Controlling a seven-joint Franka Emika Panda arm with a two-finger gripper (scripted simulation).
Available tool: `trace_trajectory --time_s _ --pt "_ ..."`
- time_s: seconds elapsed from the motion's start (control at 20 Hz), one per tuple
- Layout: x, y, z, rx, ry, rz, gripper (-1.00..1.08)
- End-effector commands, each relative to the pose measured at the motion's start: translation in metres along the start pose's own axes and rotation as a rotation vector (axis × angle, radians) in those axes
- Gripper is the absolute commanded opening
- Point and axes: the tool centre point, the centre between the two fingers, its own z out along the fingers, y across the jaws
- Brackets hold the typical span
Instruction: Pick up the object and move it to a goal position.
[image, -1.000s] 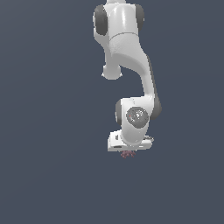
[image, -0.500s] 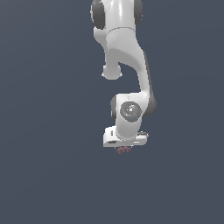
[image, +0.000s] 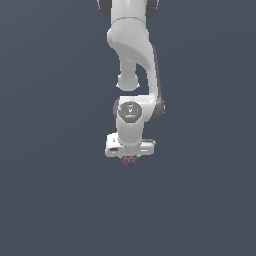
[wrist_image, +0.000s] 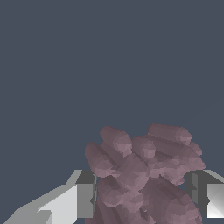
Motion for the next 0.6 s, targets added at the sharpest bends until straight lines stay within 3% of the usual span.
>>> trace_trajectory --time_s 0.0,0.55 --pt "-0.015 0.016 -0.005 0.0 0.0 0.001 -1.0" --pt "-0.094 0.101 -0.033 0.0 0.001 0.001 -1.0"
